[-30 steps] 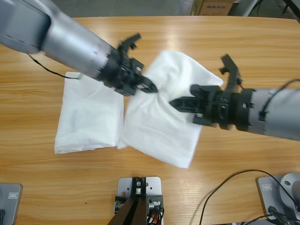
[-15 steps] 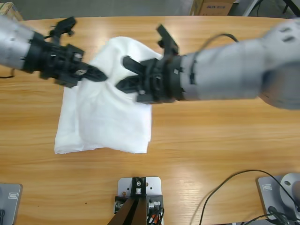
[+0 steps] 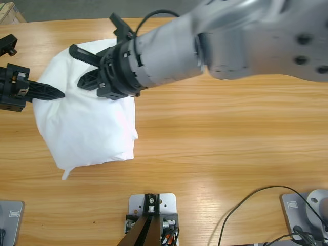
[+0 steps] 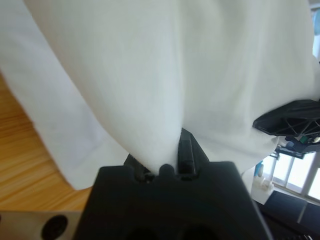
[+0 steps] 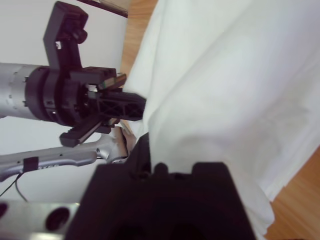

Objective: Fold clothes

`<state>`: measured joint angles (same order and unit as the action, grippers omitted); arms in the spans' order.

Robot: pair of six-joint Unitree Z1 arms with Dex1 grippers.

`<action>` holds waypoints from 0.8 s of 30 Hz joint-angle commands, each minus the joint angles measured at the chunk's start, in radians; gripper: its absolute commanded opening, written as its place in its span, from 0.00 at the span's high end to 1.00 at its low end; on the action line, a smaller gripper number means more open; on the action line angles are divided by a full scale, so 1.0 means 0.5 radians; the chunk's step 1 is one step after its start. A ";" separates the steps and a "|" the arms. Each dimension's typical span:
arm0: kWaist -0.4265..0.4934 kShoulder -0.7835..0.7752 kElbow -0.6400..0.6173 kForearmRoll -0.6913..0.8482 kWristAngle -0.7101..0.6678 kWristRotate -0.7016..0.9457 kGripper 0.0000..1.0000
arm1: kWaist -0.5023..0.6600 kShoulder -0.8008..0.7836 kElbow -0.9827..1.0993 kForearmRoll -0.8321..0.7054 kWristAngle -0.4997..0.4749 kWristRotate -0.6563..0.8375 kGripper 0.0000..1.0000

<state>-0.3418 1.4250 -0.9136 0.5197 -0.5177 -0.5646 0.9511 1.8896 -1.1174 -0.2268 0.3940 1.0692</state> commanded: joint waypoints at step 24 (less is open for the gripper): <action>0.159 0.479 0.051 -0.086 0.075 0.279 1.00 | 0.002 0.507 -0.272 0.082 0.068 -0.061 1.00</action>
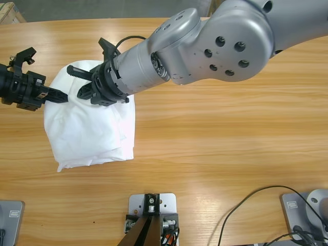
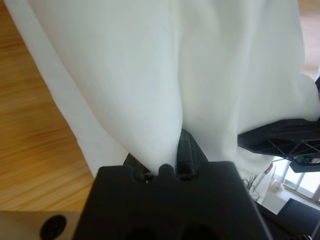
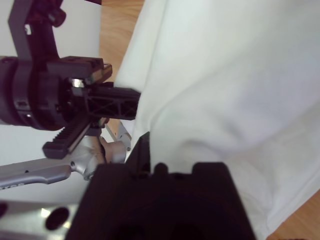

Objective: Fold clothes

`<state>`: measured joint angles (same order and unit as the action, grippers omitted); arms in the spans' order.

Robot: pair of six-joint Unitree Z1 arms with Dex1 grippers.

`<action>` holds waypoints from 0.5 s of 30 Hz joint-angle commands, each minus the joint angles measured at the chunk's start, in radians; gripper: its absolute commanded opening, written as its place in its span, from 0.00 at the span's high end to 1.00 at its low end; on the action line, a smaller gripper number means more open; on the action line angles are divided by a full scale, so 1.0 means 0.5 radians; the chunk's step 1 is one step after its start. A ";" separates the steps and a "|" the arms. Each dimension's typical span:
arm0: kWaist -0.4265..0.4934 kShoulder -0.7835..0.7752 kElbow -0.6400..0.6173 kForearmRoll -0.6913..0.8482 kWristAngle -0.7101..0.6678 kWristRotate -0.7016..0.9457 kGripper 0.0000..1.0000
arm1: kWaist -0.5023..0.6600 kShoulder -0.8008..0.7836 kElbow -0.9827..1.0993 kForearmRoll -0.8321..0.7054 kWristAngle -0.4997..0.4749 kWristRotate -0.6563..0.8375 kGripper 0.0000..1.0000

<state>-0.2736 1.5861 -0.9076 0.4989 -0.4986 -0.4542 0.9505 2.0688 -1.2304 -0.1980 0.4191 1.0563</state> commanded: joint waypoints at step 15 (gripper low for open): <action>0.040 0.368 -0.009 -0.146 0.072 0.043 0.65 | -0.060 0.189 -0.039 0.035 -0.096 -0.098 0.02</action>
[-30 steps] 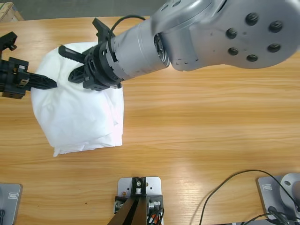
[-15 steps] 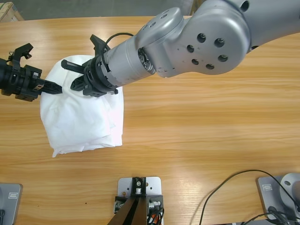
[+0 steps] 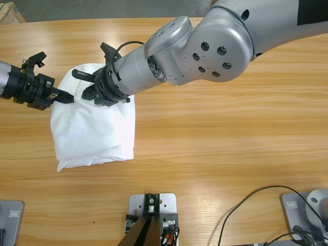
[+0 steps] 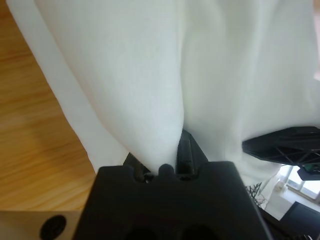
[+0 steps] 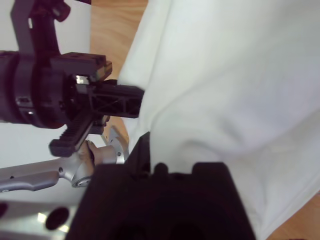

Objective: Fold clothes

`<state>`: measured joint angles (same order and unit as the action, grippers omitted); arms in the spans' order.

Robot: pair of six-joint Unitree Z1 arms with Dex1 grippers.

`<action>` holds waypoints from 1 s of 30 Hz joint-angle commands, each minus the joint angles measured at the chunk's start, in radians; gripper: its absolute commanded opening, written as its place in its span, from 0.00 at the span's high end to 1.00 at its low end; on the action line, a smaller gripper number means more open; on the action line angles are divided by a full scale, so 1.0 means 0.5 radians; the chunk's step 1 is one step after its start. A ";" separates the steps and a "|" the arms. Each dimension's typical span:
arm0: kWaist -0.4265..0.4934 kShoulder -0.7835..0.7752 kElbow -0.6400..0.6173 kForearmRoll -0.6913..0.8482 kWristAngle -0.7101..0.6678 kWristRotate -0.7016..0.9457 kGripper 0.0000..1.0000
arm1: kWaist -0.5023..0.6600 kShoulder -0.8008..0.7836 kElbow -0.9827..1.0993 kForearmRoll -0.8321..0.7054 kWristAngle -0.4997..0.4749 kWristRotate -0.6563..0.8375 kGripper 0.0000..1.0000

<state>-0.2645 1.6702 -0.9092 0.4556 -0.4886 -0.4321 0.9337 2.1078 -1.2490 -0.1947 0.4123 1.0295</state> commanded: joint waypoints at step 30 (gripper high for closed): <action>-0.807 -0.100 -0.482 0.625 0.508 1.628 0.01 | -0.034 -0.768 0.251 1.097 -0.855 -0.790 0.00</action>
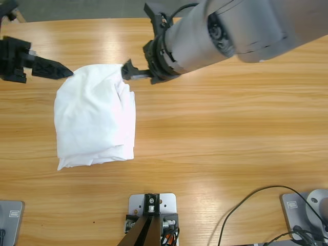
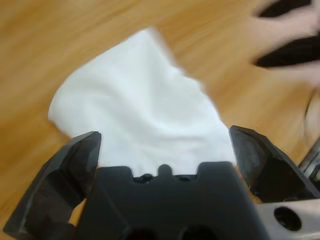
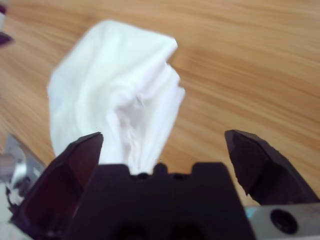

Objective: Fold clothes

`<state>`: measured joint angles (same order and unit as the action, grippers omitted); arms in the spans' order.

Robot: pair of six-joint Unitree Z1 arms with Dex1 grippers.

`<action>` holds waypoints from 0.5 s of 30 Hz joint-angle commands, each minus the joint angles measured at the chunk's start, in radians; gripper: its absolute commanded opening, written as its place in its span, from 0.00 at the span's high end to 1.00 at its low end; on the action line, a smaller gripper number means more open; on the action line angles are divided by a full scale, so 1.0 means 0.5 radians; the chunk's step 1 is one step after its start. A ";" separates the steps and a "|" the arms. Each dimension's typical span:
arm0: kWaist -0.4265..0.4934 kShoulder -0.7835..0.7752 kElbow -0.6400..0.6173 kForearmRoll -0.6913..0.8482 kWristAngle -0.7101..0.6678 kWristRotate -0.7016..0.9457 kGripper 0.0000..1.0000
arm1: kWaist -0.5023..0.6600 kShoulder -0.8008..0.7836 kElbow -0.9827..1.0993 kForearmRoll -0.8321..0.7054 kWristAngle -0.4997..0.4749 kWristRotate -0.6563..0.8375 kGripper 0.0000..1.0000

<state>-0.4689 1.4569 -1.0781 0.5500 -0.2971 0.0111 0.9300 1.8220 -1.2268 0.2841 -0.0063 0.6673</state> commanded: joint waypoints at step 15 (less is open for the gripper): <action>-0.346 0.591 -0.526 0.484 0.530 1.582 0.01 | -0.028 -0.195 0.354 0.071 0.056 -0.037 0.00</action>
<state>-0.6560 1.6947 -1.2122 0.7697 -0.0420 0.7861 0.9263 1.7082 -1.0778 0.3366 -0.0017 0.6476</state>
